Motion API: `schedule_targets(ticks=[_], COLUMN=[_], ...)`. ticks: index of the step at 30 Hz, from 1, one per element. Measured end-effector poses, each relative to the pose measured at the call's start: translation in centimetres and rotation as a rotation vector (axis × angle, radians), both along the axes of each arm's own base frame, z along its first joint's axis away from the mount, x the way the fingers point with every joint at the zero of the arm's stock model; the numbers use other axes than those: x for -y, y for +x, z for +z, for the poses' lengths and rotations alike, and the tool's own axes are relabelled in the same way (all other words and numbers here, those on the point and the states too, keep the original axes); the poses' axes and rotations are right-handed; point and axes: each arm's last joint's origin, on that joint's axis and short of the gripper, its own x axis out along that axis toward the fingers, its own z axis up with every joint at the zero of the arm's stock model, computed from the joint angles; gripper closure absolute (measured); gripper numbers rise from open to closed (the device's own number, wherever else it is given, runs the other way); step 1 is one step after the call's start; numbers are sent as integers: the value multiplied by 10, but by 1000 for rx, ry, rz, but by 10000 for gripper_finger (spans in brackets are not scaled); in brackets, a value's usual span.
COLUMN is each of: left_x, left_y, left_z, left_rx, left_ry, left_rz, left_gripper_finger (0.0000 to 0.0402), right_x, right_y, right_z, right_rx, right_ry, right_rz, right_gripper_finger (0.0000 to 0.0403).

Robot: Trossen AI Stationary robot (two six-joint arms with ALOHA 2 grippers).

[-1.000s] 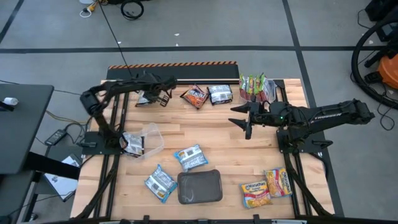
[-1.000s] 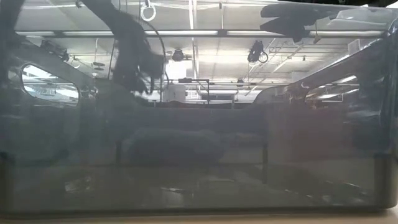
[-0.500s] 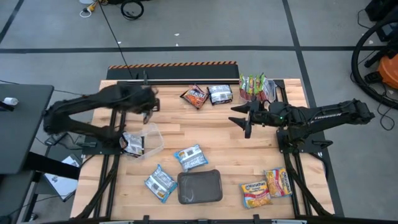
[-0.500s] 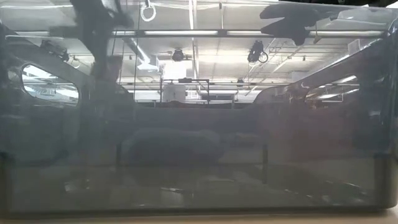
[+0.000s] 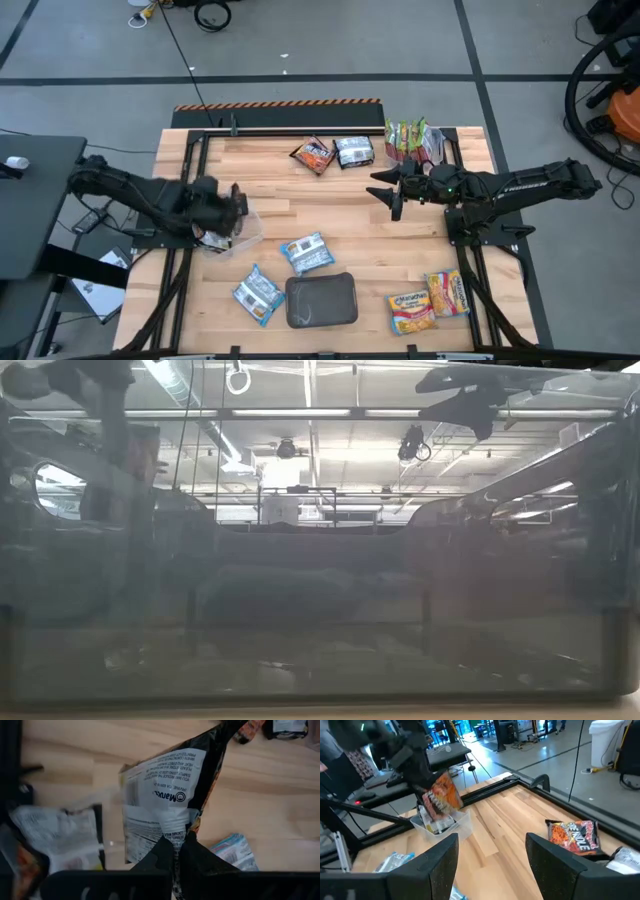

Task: Sort Maruchan noodles
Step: Put the black noodle pack into the bottom transparent bin

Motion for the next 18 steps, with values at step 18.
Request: schedule_targets(ticks=[18], left_x=[16], left_y=[15], left_z=[-70], left_rx=[261], left_ry=[-14], left_rz=[152], left_gripper_finger=[383], right_x=[-11], right_y=[0], right_z=[1], right_rx=[62], right_ry=[192], right_rz=[28], right_gripper_finger=[167])
